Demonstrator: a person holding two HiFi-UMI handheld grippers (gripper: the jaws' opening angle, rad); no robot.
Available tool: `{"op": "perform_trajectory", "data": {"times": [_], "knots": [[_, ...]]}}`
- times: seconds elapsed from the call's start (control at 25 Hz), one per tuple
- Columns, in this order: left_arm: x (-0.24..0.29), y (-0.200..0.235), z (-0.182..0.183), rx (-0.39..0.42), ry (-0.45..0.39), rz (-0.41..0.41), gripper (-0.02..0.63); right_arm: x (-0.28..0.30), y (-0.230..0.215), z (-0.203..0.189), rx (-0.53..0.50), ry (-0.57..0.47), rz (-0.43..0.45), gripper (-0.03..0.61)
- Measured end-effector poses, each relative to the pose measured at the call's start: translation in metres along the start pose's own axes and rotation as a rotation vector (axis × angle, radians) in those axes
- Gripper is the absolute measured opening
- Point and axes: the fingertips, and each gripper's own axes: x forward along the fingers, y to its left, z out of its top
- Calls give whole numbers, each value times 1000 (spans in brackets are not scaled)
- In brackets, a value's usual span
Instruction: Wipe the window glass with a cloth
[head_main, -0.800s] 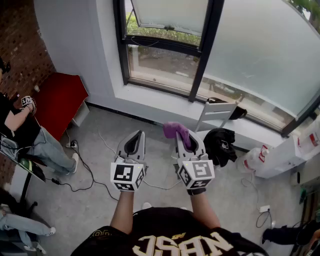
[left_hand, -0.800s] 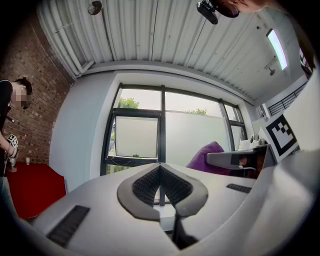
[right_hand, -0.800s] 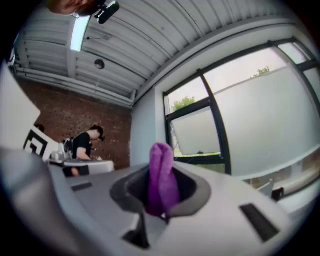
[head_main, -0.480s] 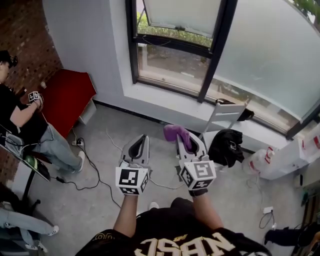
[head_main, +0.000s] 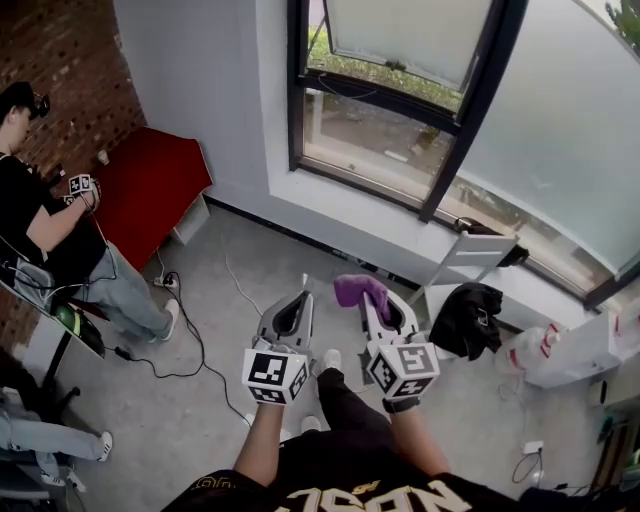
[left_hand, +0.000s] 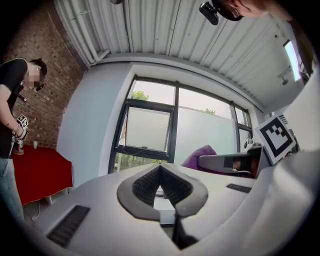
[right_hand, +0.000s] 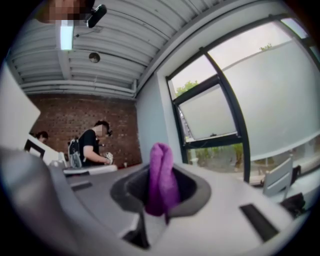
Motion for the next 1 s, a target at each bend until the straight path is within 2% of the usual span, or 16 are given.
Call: {"op": "perform_trajectory", "data": {"times": [0.24,0.4,0.48,0.64,0.88,1.0], "knots": [[72,38,1,66,-6,27,9,88,-55,4,98,-32,6,77],[149,68,21,117,-24,11,9,157,-85,32,121,-90,27,77],[188,74,32,116,-40,-1,9,182,-107,50,120,-115,21,77],[254,75,37,141,-44,-44,9,212,-155,74,127,-164,-18,77],[320,81,22,94,-10,-64,9,241,-215,63,119,-129,-111,77],[346,81,27,121,-24,-93,9,256,-236,60,123,-118,-142,77]]}}
